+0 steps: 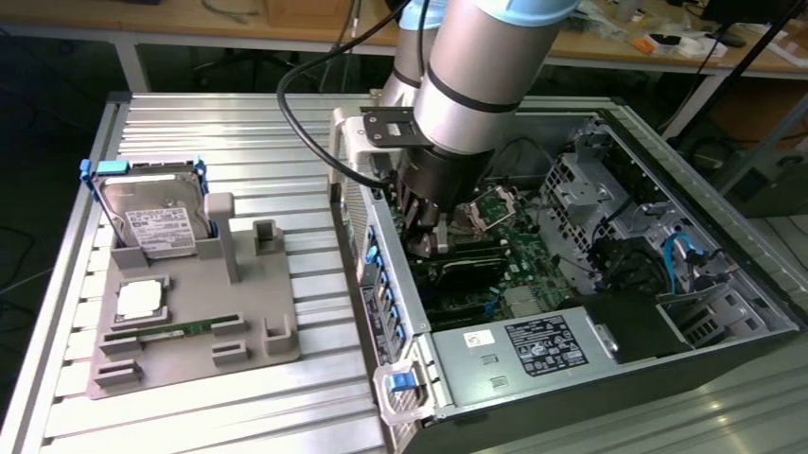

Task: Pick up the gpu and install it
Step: 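Press down on the gpu until it lock into place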

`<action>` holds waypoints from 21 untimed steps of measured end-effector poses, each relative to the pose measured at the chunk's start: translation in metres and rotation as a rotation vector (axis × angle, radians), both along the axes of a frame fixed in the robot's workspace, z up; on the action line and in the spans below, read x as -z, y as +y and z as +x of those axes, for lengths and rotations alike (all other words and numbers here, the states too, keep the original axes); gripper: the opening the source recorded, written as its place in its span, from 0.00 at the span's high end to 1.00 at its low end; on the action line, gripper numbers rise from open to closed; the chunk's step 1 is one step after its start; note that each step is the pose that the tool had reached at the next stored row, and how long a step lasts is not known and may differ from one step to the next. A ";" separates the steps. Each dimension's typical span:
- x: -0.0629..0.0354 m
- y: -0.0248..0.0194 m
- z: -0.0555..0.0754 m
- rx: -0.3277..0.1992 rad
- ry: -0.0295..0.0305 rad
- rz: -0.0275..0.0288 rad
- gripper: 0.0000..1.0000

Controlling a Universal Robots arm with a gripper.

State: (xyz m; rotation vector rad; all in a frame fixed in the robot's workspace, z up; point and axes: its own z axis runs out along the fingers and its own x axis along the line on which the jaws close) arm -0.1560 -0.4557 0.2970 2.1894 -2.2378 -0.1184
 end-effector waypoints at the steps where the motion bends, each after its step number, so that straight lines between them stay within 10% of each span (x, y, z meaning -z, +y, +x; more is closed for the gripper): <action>1: 0.0000 0.0000 -0.001 0.000 -0.0002 0.0000 0.89; 21: -0.0088 0.0007 -0.005 0.000 0.0000 0.0001 0.89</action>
